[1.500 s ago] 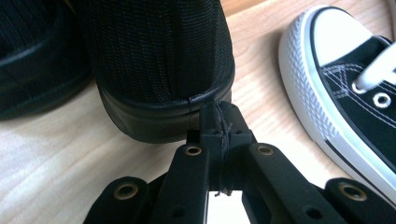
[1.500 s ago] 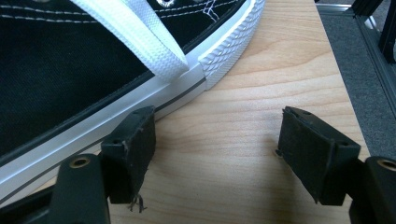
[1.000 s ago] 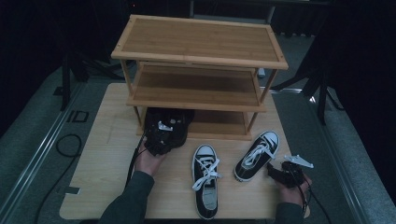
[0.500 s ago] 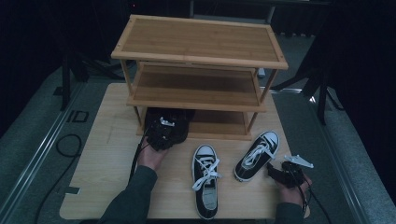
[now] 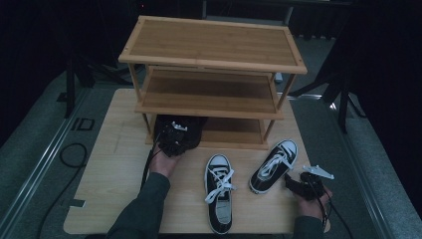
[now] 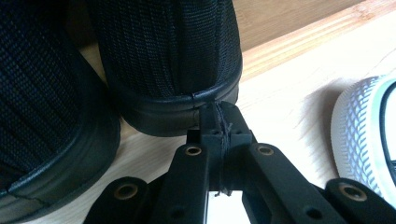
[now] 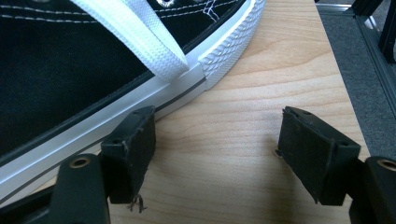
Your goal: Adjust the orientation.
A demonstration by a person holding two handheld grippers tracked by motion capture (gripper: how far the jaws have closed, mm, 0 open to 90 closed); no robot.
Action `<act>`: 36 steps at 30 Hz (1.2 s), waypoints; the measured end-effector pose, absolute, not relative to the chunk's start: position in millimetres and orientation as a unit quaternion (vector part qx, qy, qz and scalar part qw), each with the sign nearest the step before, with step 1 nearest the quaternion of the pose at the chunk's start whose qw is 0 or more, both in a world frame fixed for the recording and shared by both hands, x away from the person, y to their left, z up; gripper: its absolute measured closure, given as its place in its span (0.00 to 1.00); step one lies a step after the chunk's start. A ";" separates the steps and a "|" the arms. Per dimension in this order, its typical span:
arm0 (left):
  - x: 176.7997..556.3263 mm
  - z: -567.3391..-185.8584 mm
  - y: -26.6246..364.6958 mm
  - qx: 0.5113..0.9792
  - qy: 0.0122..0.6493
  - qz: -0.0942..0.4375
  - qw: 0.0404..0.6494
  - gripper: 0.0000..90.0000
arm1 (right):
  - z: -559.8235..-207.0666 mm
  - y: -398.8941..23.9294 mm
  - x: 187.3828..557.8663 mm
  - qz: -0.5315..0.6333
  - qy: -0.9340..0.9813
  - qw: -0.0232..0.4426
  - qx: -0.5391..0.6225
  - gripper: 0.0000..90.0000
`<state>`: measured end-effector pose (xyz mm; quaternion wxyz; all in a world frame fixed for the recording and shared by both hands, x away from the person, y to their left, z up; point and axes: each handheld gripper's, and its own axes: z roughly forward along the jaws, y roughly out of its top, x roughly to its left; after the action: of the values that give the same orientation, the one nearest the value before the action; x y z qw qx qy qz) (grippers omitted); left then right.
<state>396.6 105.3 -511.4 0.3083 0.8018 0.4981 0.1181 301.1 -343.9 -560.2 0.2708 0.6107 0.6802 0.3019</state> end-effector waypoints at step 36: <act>353.9 -529.7 155.3 0.800 0.480 0.116 0.341 0.75 | -560.2 -343.9 301.1 0.302 0.680 0.271 0.611 0.30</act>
<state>353.9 155.3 -529.7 0.3409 0.8001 0.4798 0.1157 301.1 -343.9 -560.2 0.2708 0.6107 0.6802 0.3018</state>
